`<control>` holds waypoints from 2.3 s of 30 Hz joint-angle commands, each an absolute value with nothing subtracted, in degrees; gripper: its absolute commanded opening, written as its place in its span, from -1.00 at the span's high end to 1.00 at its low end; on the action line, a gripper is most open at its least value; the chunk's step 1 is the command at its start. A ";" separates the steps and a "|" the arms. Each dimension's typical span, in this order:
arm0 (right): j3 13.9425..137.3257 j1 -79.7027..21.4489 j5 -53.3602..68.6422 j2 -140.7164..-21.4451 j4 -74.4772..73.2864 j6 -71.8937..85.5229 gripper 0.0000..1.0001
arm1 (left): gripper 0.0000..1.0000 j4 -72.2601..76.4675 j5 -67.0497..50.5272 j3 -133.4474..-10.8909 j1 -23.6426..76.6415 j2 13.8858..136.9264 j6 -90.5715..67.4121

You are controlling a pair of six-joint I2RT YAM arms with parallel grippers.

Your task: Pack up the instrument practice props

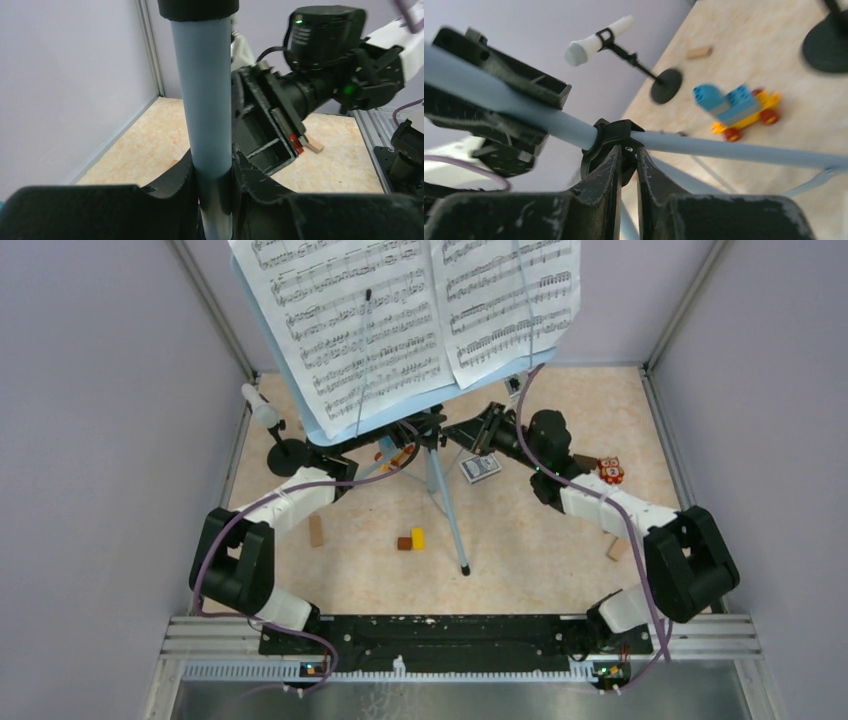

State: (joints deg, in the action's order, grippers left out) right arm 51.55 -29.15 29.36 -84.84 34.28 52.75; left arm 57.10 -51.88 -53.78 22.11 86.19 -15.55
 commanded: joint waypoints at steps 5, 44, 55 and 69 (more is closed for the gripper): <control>42.81 -42.04 30.09 -76.10 40.05 15.53 1.00 | 1.00 52.86 -56.95 -53.16 22.59 87.61 -10.40; 47.22 -28.29 20.41 -65.25 8.59 35.58 0.21 | -0.12 51.04 -56.72 -53.28 22.59 87.82 -9.11; 43.52 -28.30 14.93 -47.80 -2.49 24.75 0.10 | -0.97 41.71 -40.85 -45.78 22.68 72.21 -4.35; 55.91 -28.25 12.86 -41.46 -25.20 20.98 0.03 | -0.97 -8.89 -4.00 -35.57 22.67 23.32 -22.55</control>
